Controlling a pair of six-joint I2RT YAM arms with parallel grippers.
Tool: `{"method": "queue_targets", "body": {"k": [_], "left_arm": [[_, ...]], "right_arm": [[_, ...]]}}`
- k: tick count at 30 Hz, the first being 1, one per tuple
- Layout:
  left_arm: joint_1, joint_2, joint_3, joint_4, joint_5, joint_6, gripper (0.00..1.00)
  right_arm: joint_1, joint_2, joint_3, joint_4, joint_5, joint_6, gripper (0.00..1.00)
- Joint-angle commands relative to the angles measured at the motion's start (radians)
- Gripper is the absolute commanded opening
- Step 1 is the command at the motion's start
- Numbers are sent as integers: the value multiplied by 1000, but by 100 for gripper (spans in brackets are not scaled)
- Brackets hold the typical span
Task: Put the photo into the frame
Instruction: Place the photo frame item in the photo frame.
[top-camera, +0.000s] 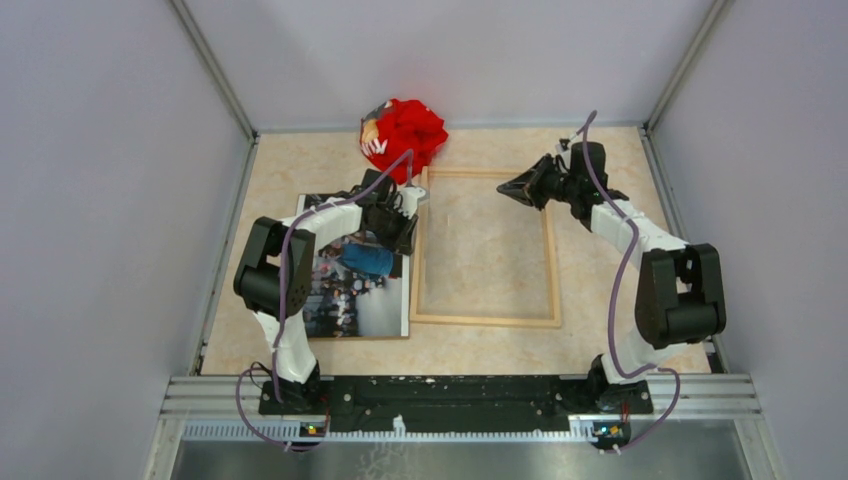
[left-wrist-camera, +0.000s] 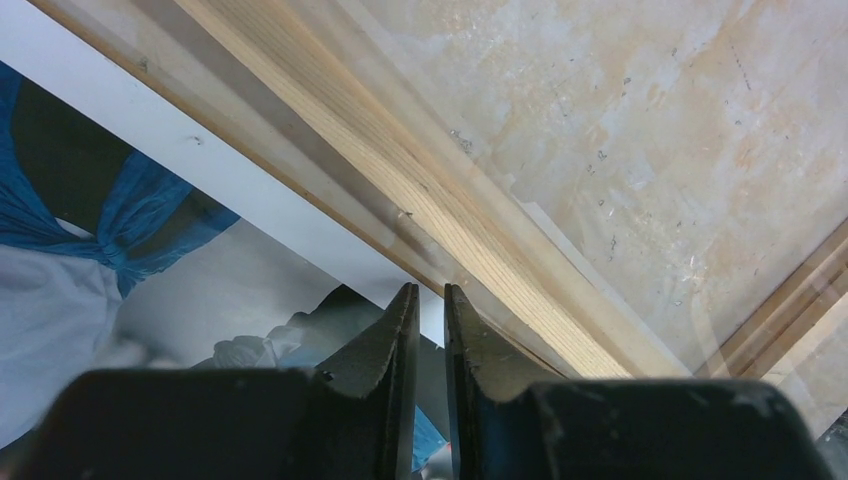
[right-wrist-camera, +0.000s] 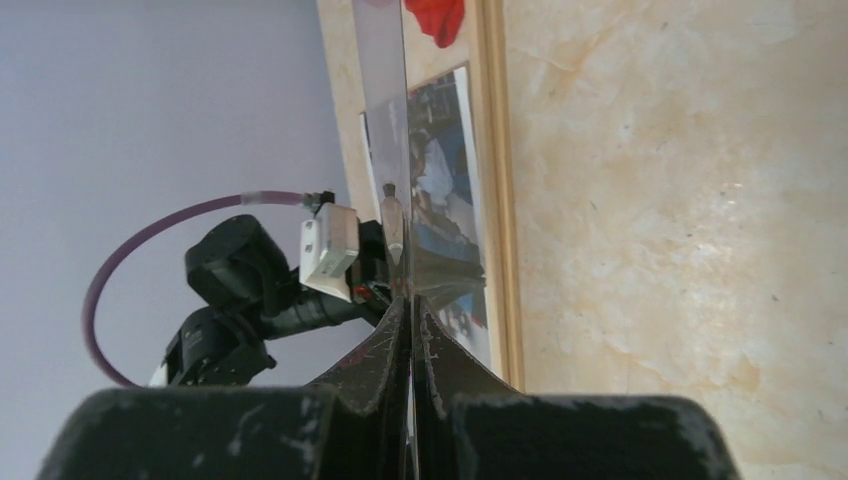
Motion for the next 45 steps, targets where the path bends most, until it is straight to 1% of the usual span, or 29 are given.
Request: {"method": "queue_targets", "body": {"k": [1,6,14,18,24,35,45], "left_arm": [[4,-34,13,0,26,-9,21],[4,-36,4,3,23,-7,21],[5,-32,6,7,23,-8,20],[5,-32,7,9,21,-10,20],[4,-35,7,7,17,-10,20],[5,-29,5,10,13,-8,20],[4,-28,-1,14,10,-7,20]], "right_arm": [[-5,-27,20,-73,36,-90,0],[-7,-21,2,-112,70,-121,0],[-42,-71,-14,-170,119,-197,0],[-55,-66,-3,-185,114,-222,3],[-55,-28,1,-175,93,-228,3],[-72,-23,-3,-237,147,-290,4],[-76,23,42,-229,109,-309,4]]}}
